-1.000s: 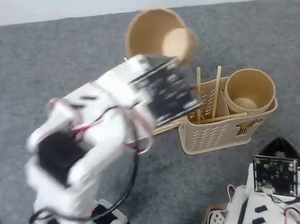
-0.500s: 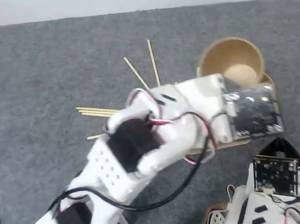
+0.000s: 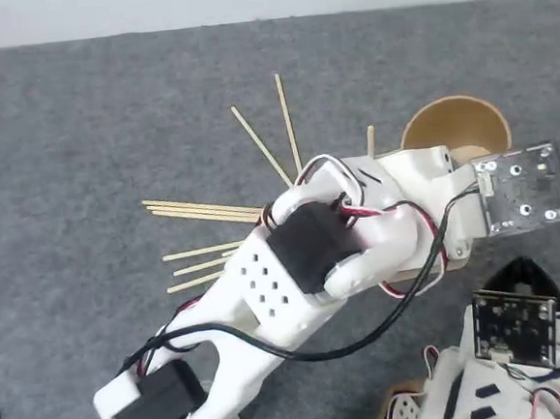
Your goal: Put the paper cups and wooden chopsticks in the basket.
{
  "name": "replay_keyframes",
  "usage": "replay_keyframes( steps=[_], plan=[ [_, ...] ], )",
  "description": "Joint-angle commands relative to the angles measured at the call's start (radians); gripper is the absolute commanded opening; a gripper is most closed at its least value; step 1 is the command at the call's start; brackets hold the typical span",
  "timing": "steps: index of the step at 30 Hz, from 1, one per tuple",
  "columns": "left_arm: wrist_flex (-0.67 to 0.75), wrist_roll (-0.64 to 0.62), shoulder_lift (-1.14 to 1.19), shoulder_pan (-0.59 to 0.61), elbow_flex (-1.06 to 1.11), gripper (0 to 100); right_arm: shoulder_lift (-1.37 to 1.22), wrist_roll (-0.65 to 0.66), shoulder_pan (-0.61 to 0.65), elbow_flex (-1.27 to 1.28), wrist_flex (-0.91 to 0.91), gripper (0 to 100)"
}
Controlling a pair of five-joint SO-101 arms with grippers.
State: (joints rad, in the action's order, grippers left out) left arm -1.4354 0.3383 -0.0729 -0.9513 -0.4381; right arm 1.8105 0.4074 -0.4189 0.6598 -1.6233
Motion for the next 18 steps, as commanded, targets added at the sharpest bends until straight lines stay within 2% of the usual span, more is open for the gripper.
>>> replay_keyframes(
  steps=[1,4,7,9,14,18],
  plan=[
    [0.011,-0.097,-0.014,0.037,-0.070,19,-0.015,0.012,-0.008,0.000,0.018,0.8],
    [0.009,-0.097,-0.012,0.052,-0.087,36,-0.015,0.012,-0.008,0.000,0.018,0.8],
    [0.015,-0.081,-0.015,0.058,-0.102,38,-0.015,0.012,-0.008,0.000,0.018,0.8],
    [0.011,-0.083,-0.037,0.107,-0.170,38,-0.015,0.012,-0.008,0.000,0.036,0.8],
    [-0.043,-0.083,-0.150,0.388,-0.401,38,-0.068,-0.014,-0.010,-0.009,0.213,0.7],
    [-0.138,-0.083,-0.218,0.644,-0.458,38,-0.260,-0.049,-0.005,-0.103,0.260,0.7]
  ],
)
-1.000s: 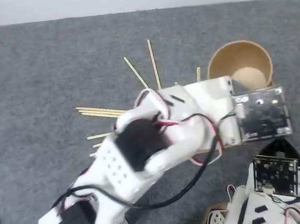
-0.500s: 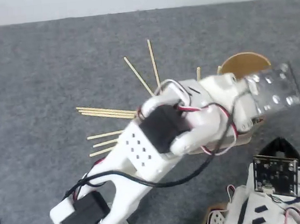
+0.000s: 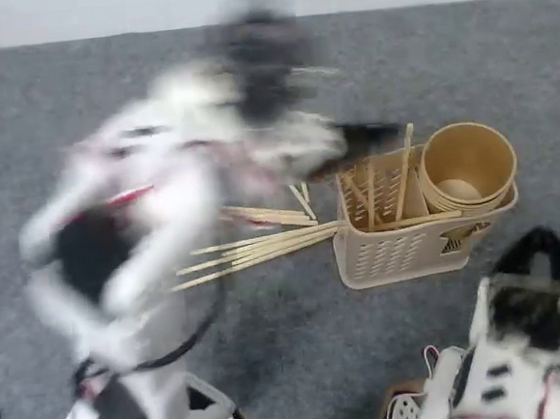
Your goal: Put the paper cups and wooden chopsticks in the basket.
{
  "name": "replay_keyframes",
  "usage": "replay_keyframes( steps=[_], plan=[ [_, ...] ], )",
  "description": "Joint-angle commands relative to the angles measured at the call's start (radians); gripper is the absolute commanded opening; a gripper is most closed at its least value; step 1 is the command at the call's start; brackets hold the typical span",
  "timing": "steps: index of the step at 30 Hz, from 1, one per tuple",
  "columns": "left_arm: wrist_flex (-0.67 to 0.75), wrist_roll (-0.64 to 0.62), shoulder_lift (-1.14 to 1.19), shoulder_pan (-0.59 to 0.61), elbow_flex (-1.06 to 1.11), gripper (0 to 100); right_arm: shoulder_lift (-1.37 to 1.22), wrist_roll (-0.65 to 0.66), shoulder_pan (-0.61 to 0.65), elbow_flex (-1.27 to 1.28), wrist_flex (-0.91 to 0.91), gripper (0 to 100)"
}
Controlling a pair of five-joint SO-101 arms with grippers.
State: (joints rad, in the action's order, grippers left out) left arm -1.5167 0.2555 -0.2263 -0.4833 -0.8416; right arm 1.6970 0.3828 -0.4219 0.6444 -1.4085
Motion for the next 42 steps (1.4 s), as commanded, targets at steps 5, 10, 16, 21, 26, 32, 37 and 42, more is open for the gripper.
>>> replay_keyframes(
  steps=[5,10,16,21,26,32,37,42],
  plan=[
    [-0.238,-0.061,-0.052,0.402,-0.028,38,-0.498,-0.066,0.073,-0.278,0.076,0.7],
    [-0.235,-0.077,-0.043,0.494,0.315,38,-0.768,-0.063,0.213,-0.559,0.056,0.7],
    [0.023,-0.006,-0.046,0.514,0.860,38,-1.052,-0.028,0.285,-0.839,-0.019,0.7],
    [0.232,0.008,-0.046,0.600,1.133,38,-1.211,-0.038,0.232,-0.850,-0.073,0.7],
    [0.272,0.044,-0.046,0.657,1.214,38,-1.310,-0.068,0.191,-0.818,-0.076,0.7],
    [0.269,0.044,-0.046,0.707,1.218,38,-1.353,-0.068,0.189,-0.755,-0.073,0.7],
    [0.269,0.044,-0.044,0.727,1.218,38,-1.345,-0.069,0.185,-0.709,-0.074,0.7],
    [0.269,0.044,-0.044,0.727,1.216,38,-1.291,-0.072,0.183,-0.755,-0.077,0.7]
  ],
)
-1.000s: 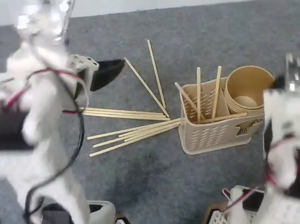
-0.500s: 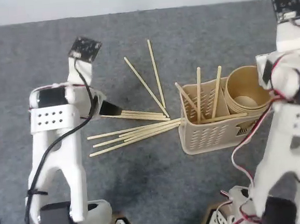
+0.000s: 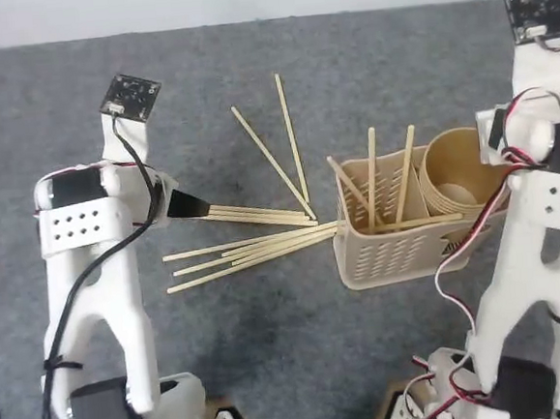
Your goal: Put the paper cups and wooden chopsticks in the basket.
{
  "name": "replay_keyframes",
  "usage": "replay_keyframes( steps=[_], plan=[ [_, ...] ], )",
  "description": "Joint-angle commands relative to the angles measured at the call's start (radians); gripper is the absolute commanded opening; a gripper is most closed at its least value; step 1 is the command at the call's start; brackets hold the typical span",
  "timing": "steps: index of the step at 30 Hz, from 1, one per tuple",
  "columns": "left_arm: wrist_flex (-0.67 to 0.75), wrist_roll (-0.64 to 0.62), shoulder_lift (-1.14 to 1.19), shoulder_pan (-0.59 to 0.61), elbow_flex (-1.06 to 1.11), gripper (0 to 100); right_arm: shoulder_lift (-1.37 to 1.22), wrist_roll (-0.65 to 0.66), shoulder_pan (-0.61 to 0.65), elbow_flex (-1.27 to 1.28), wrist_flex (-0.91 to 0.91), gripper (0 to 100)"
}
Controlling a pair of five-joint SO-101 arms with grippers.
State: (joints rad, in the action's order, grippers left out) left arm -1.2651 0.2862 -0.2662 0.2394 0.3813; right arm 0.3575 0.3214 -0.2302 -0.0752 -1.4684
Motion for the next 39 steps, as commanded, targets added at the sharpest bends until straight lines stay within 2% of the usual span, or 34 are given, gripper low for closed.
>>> replay_keyframes(
  steps=[1,6,10,13,16,18,21,28,33,39],
  plan=[
    [0.017,0.014,-0.005,0.005,-0.007,38,0.082,-0.011,-0.008,-0.054,-0.024,0.7],
    [0.025,0.057,-0.006,-0.018,-0.031,38,0.298,-0.012,0.004,-0.109,-0.067,0.8],
    [0.025,0.371,0.002,-0.097,-0.050,38,0.447,-0.005,0.059,-0.060,-0.142,0.8],
    [0.066,0.583,0.002,-0.097,-0.065,38,0.536,-0.003,0.081,0.005,-0.183,0.8],
    [0.048,0.829,0.003,-0.075,-0.088,38,0.590,0.000,0.081,0.044,-0.220,0.8],
    [0.044,0.939,0.005,-0.074,-0.090,38,0.610,0.025,0.082,0.063,-0.239,0.9],
    [0.046,0.990,0.049,-0.087,-0.107,38,0.618,0.044,0.081,0.087,-0.259,0.9],
    [0.041,0.959,0.362,-0.106,-0.303,38,0.625,0.043,0.081,0.163,-0.286,0.9],
    [0.012,0.987,0.542,-0.129,-0.407,38,0.625,0.037,0.081,0.203,-0.274,0.8],
    [0.110,1.014,0.638,-0.166,-0.417,38,0.627,-0.035,0.082,0.321,-0.205,0.8]
  ],
)
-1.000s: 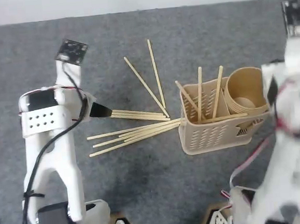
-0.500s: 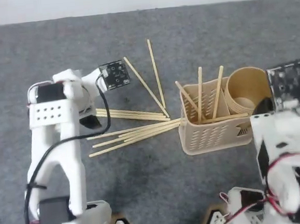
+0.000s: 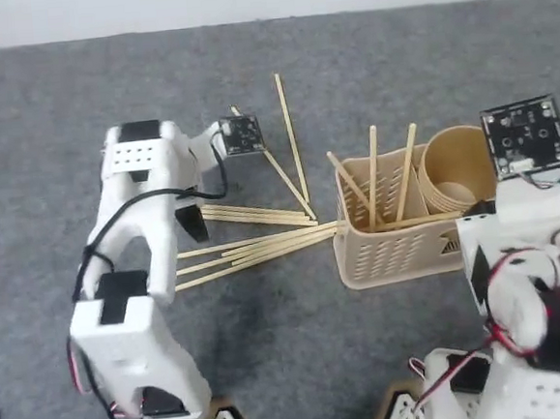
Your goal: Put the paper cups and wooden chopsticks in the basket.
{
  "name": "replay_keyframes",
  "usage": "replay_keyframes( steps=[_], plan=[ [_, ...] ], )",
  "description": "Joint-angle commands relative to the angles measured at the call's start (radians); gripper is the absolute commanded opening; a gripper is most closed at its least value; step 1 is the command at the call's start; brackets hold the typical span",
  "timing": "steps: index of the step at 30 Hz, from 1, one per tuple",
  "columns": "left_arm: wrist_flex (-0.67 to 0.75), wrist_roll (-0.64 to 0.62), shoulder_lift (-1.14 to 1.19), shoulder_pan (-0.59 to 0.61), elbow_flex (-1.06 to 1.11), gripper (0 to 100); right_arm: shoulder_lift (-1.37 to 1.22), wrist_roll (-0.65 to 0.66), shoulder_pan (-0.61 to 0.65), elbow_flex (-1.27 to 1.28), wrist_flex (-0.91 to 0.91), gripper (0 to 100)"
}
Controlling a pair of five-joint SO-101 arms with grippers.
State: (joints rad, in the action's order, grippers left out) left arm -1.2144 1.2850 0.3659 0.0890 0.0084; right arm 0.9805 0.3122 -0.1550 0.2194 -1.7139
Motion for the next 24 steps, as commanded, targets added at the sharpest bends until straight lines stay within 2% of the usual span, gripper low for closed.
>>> replay_keyframes(
  steps=[1,4,11,17,24],
  plan=[
    [0.086,0.015,0.018,-0.017,-0.042,38,0.013,-0.029,0.007,0.040,0.053,0.8],
    [0.158,0.015,0.058,-0.018,-0.042,38,0.067,-0.031,0.010,0.077,0.085,0.8],
    [0.204,0.015,0.167,-0.026,-0.044,37,0.243,-0.031,0.012,0.147,0.137,0.8],
    [0.206,0.018,0.190,-0.026,-0.042,22,0.232,-0.029,0.012,0.170,0.148,0.8],
    [0.199,0.020,0.190,-0.026,-0.042,9,0.183,-0.029,0.012,0.170,0.145,0.8]
  ],
)
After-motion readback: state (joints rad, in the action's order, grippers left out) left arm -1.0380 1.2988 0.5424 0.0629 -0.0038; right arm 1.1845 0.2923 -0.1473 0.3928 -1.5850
